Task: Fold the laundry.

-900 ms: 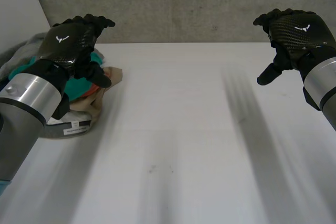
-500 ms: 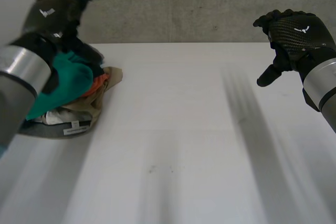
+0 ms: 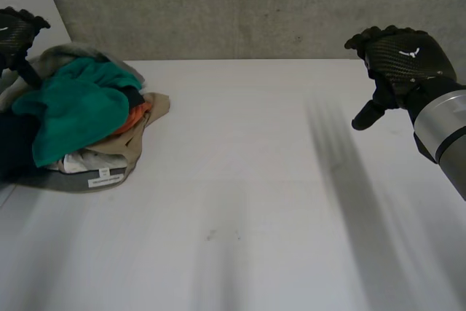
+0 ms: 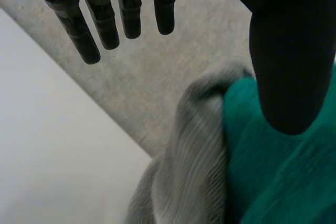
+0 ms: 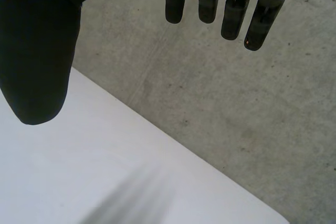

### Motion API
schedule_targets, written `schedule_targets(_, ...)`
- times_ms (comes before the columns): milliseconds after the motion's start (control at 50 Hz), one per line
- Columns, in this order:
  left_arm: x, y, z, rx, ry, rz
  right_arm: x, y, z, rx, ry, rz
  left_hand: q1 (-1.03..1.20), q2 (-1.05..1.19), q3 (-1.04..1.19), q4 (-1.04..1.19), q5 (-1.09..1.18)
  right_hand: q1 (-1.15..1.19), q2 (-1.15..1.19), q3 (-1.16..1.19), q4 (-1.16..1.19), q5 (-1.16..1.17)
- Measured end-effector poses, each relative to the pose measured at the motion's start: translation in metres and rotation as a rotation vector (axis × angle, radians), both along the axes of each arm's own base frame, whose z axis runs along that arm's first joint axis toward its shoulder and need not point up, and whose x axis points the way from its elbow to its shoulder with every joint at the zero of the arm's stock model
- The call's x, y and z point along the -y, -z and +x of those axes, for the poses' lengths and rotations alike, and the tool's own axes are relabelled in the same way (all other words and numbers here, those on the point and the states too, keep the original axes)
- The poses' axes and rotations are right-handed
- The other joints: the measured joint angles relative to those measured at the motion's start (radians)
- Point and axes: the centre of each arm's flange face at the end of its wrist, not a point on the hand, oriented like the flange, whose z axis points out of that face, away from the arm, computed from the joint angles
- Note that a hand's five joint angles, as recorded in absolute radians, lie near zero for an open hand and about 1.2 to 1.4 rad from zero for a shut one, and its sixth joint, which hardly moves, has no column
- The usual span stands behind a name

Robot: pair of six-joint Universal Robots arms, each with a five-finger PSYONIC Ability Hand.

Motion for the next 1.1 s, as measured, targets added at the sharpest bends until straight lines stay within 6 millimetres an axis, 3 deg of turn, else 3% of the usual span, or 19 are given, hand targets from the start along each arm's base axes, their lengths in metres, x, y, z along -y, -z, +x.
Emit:
schedule_targets(260,0.036,0.032,0.022,-0.001,-0.04,0.016,0.003,0.009,0.001,-0.01,-0.001,0.026,0.186,0.185,0.186,0.183,0.183,0.0,0.0,0.0,0.0,0.0)
schedule_targets(460,0.045,0.041,0.021,0.001,-0.02,0.014,0.007,0.019,0.003,-0.021,-0.001,0.054,0.402,0.396,0.399,0.395,0.385,0.0,0.0,0.0,0.0,0.0)
schedule_targets(720,0.065,0.056,0.022,0.003,0.001,0.0,0.011,0.029,0.004,-0.031,0.0,0.082,0.405,0.411,0.415,0.404,0.403,0.0,0.0,0.0,0.0,0.0)
schedule_targets(800,0.07,0.059,0.021,0.004,0.011,-0.001,0.011,0.029,0.004,-0.031,0.0,0.081,0.638,0.619,0.621,0.618,0.606,0.0,0.0,0.0,0.0,0.0)
schedule_targets(840,0.072,0.057,0.021,0.005,0.005,-0.01,0.011,0.028,0.004,-0.03,0.0,0.08,0.649,0.642,0.631,0.628,0.616,0.0,0.0,0.0,0.0,0.0)
schedule_targets(860,0.073,0.055,0.021,0.005,-0.002,-0.017,0.011,0.028,0.004,-0.03,0.0,0.08,0.869,0.868,0.866,0.861,0.842,0.0,0.0,0.0,0.0,0.0)
schedule_targets(880,0.073,0.055,0.021,0.005,-0.002,-0.017,0.011,0.028,0.004,-0.03,0.0,0.08,0.869,0.868,0.866,0.861,0.842,0.0,0.0,0.0,0.0,0.0)
schedule_targets(1000,0.066,-0.003,0.006,0.003,-0.047,-0.174,0.009,0.023,0.004,-0.025,-0.003,0.066,0.874,0.923,0.921,0.924,0.874,0.0,0.0,0.0,0.0,0.0)
schedule_targets(1100,0.029,-0.074,-0.04,-0.055,0.038,-0.353,0.007,0.016,0.003,-0.018,-0.003,0.045,0.874,0.923,0.921,0.924,0.874,0.0,0.0,0.0,0.0,0.0)
